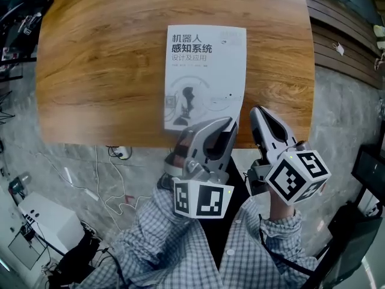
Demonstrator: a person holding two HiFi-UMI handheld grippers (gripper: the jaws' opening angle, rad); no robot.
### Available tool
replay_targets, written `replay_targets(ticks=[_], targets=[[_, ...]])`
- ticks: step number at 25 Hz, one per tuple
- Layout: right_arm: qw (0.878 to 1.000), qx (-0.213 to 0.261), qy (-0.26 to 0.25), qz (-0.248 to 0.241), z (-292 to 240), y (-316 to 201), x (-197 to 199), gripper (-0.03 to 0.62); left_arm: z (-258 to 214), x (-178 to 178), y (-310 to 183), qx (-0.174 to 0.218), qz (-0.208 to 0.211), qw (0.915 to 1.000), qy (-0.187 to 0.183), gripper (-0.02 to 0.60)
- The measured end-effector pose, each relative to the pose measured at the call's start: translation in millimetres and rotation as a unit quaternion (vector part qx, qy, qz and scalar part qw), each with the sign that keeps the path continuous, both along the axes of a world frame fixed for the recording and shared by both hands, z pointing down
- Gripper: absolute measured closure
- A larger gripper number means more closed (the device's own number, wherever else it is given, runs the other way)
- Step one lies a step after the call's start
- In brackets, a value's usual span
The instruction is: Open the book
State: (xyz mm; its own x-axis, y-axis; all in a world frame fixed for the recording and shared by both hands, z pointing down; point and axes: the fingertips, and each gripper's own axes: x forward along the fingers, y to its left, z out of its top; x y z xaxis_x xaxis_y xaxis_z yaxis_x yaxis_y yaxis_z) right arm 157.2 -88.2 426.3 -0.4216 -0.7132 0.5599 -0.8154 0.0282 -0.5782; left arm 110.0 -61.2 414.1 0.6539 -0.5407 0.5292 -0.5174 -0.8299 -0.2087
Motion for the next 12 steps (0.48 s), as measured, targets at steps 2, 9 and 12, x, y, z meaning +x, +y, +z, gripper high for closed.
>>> replay_targets(ticks=[2, 9, 12], targets=[[1.0, -0.013, 0.009, -0.01, 8.5, 5.7, -4.9, 0.574, -6.8, -3.2, -3.0, -0.007, -0.011, 0.9997, 0.019, 0.538], [0.995, -0.07, 0.027, -0.073, 47.8, 24.2, -46.5, 0.574, -36.6, -21.2, -16.5, -0.028, -0.051, 0.9926, 0.106, 0.538], [0.99, -0.088, 0.063, -0.096, 58.9, 29.6, -54.6, 0.574, -52.2, -36.0, -24.3, -0.031, -0.061, 0.9882, 0.137, 0.538]])
